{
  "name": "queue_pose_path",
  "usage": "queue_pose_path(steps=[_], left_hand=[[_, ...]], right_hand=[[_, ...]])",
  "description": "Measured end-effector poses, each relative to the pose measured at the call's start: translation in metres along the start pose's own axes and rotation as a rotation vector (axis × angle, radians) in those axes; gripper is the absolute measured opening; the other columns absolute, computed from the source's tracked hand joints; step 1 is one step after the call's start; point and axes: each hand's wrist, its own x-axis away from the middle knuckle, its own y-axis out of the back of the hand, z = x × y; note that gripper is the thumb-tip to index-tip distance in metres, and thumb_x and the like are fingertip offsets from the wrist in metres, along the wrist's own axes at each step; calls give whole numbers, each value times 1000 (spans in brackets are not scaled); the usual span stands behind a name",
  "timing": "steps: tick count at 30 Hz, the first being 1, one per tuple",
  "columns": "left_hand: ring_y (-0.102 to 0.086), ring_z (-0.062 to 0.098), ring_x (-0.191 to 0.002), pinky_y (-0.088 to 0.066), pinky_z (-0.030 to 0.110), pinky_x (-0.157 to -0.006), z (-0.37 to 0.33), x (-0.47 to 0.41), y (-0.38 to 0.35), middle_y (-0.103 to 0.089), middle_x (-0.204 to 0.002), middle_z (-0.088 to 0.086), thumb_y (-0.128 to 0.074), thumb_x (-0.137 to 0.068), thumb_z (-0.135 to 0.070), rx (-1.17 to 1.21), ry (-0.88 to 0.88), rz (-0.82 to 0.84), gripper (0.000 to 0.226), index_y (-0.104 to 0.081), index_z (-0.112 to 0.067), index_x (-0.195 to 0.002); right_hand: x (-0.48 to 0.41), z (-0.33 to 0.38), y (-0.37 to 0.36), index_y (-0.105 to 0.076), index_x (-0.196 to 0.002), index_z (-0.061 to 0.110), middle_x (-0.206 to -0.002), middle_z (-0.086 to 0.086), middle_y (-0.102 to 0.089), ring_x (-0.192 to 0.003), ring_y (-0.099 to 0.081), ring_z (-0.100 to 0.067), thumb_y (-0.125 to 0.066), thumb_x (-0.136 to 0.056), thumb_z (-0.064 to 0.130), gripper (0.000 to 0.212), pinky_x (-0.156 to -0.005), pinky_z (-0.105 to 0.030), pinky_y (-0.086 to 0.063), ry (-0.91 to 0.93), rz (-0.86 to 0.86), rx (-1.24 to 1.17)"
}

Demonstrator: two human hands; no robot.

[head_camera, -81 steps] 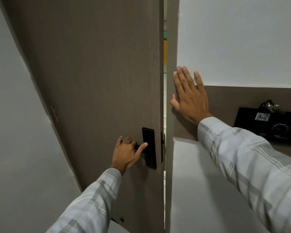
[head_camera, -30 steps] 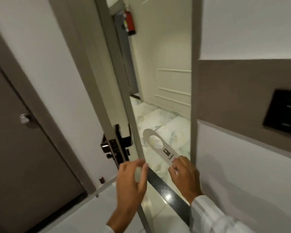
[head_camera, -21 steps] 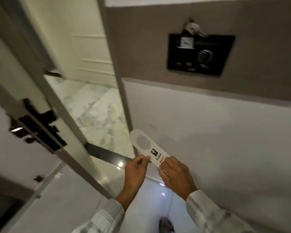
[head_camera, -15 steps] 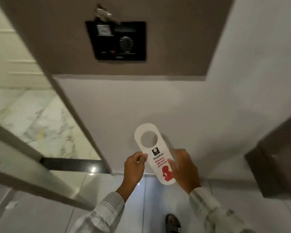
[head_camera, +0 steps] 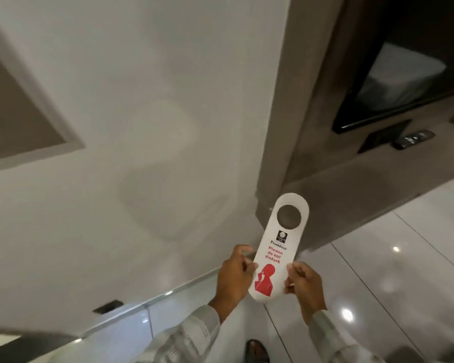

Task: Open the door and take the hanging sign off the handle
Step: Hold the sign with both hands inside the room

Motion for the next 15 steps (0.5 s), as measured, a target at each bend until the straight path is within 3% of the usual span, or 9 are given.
queue_pose_path(steps=[3,4,7,11,15], left_hand=[[-64,7,-77,-45,11,-66,-28,-39,-48,-71,-89,-6,-65,-92,-17,-54,-29,72,11,-66,-19,-103],[-67,11,-82,-46,11,-70,-37,-52,-60,-75,-96,-1,-63,-92,-14,-70,-37,86,12,-70,-15,-103],[-68,24,-104,-50,23,-90,-61,-88,-83,-73,-116,8,-56,-96,-14,-151,-78,120,24,-71,-11,-115],[-44,31,-131,-39,44,-110,-76,-122,-112,-50,-145,11,-44,-101,-27,-480,-188,185,37,-55,-18,-135],[-17,37,-147,-21,59,-116,-63,-123,-122,-18,-162,11,-34,-101,-48,-854,-280,286,48,-39,-27,-144]], right_hand=[[-39,12,40,-62,-97,6,-87,-25,-69,-62,-60,-29,-63,-94,5,4,-54,-37,-54,11,-112,48],[-54,18,49,-58,-102,4,-92,-25,-69,-65,-62,-31,-65,-93,6,12,-55,-38,-54,18,-150,84],[-100,38,66,-63,-102,-1,-107,-24,-68,-93,-66,-40,-63,-94,8,12,-81,-46,-55,123,-211,345],[-140,53,72,-66,-103,3,-121,-20,-64,-109,-58,-37,-45,-101,15,24,-92,-44,-52,188,-107,697],[-142,40,68,-60,-121,15,-134,-9,-47,-124,-43,-30,-40,-102,31,31,-97,-45,-45,279,-62,1186]])
